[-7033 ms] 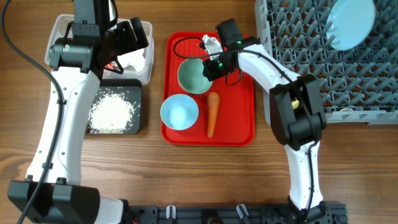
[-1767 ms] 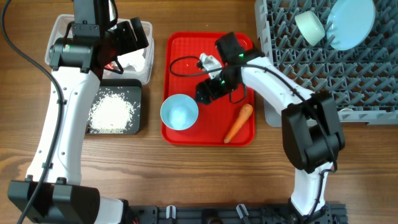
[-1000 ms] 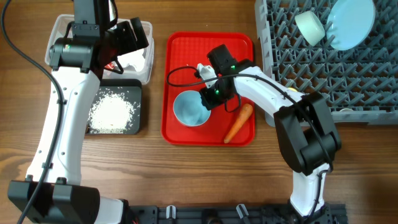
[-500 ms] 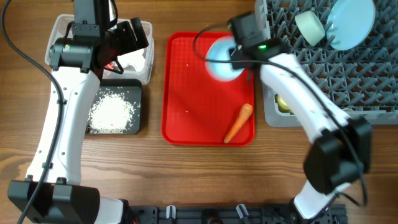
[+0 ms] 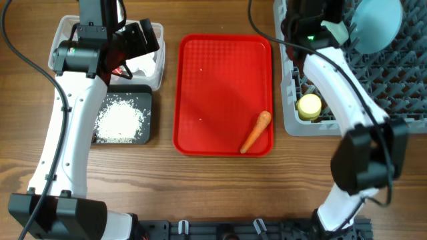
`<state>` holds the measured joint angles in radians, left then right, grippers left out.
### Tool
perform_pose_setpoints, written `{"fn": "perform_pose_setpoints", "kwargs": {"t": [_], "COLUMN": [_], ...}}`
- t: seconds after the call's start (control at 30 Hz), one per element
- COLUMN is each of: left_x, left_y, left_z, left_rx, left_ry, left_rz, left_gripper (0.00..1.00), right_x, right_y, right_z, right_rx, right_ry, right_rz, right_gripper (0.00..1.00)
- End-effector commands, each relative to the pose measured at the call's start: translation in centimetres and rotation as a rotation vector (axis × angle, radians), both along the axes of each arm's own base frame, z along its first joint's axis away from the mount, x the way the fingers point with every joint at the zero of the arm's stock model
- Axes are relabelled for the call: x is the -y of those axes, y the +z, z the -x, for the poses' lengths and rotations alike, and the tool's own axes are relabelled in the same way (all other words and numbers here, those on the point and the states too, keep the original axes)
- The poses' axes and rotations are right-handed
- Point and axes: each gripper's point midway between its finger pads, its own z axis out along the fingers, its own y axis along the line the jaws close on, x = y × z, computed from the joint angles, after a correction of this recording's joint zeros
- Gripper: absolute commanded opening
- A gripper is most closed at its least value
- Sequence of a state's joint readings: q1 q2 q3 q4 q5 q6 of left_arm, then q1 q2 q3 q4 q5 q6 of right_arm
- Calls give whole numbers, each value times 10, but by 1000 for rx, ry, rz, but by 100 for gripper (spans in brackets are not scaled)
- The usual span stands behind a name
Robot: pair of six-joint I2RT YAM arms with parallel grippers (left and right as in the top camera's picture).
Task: Sort waste into correct bins and load items into the dishwasher rack
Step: 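Carry the blue bowl right and place it in the dish rack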
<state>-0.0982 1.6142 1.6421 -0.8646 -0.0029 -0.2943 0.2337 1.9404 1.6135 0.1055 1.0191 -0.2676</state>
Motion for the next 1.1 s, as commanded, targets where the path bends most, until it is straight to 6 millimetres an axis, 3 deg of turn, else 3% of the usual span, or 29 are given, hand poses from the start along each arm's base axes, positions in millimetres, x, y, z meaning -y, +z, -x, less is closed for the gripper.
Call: {"fn": "perform_pose_setpoints", "kwargs": {"t": [0.0,0.17,0.37,0.73,1.07], "left_x": [-1,-1,-1,-1,-1], "left_y": [0,0,0,0,0], "left_z": [-1,-1,-1,-1,-1], "left_rx": [2,2,2,2,2], "left_ry": [11,11,11,13,12], "left_rz": [-1,-1,-1,-1,-1], "left_gripper": [100,100,100,100,100], "right_x": [7,2,3,5,6], "right_y": [-38,-53,-92,-113,-115], "right_z": [-12,-31,-38,-38,-36], "right_rx": [-304,-365,-557,-674,-696], "right_ry": [-74,-75,-68,-69,-75], "right_rz": [312,469,595,658,663], "right_gripper": [4,4,4,4,4]}}
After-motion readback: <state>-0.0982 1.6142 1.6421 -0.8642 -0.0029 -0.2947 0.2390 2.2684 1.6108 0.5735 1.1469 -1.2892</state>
